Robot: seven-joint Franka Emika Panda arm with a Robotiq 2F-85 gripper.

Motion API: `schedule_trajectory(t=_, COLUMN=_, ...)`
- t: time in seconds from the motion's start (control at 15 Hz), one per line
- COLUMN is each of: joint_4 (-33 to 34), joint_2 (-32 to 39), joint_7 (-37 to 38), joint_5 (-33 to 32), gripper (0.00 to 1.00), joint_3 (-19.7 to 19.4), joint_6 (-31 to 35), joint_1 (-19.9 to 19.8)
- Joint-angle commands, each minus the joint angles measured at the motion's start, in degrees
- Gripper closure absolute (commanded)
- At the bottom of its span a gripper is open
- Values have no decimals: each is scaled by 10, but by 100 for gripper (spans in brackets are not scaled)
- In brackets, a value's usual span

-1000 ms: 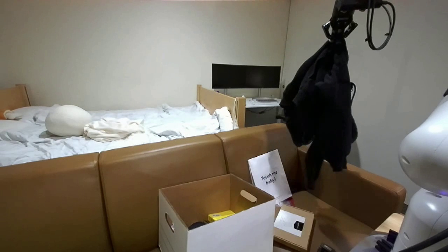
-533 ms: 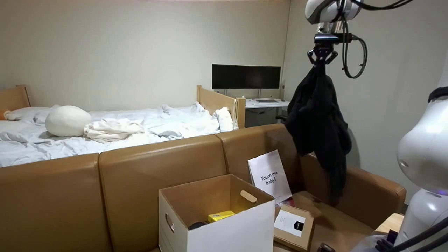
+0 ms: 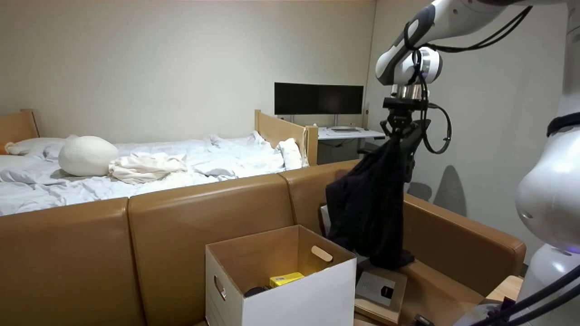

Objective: Remove the black cloth from the box and put it on the couch

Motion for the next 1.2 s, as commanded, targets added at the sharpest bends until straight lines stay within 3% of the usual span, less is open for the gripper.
schedule_trajectory(t=0.0, joint_4=-58, joint_2=-20, joint_7=7, joint_5=36, gripper=63, joint_3=1, joint_6=20, joint_1=-2)
schedule_trajectory(t=0.4, joint_4=-65, joint_2=-55, joint_7=-105, joint_5=101, gripper=25, joint_3=33, joint_6=-35, joint_1=0)
schedule_trajectory(t=0.6, joint_4=-78, joint_2=-120, joint_7=-158, joint_5=55, gripper=5, joint_3=40, joint_6=-75, joint_1=18)
schedule_trajectory(t=0.87, joint_4=-80, joint_2=-212, joint_7=-136, joint_5=-79, gripper=0, joint_3=68, joint_6=-162, joint_1=53)
schedule_trajectory(t=1.13, joint_4=-120, joint_2=-285, joint_7=-144, joint_5=-170, gripper=0, joint_3=119, joint_6=-173, joint_1=84)
